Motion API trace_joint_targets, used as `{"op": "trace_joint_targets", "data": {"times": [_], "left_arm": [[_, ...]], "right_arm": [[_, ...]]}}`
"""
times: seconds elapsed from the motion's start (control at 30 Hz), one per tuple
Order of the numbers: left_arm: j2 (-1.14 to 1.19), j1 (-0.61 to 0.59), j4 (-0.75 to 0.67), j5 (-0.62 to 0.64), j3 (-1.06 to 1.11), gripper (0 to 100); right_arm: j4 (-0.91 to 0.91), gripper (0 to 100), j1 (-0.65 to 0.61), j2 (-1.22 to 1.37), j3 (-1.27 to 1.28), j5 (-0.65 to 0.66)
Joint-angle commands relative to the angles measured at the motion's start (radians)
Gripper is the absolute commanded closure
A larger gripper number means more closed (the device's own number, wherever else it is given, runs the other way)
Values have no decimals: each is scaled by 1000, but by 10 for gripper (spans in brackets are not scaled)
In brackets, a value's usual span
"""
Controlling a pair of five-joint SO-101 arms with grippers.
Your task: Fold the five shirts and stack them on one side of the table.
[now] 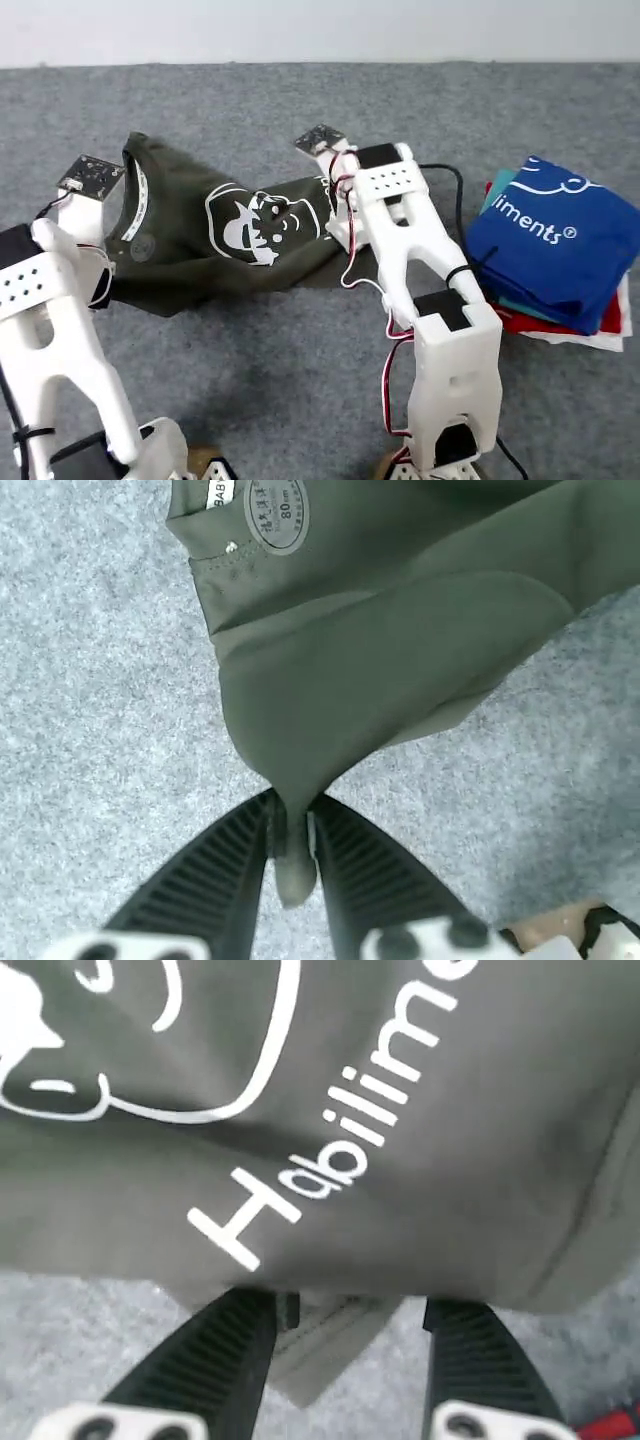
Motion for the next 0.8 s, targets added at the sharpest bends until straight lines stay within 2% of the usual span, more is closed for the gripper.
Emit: {"op": "trace_joint_targets", "data": {"times": [0.0,0.2,0.33,0.43,0.63,0.77], "left_arm": [[-32,0,6,8,-35,987],[-31,0,-12,8,-13,987],[-38,2,-49,8,45,987],[-38,2,-49,8,54,987],[-38,-2,-46,3,50,987],[-38,-5,-46,3,50,987]], "right_arm": [[110,786,8,-48,-95,-3],[340,786,-19,-47,-126,-2],[348,786,-22,-41,-103,-3],[260,786,-25,-8,-100,-2],[-58,786,-1,82,-176,0],[-162,786,1,156,-264,0]]}}
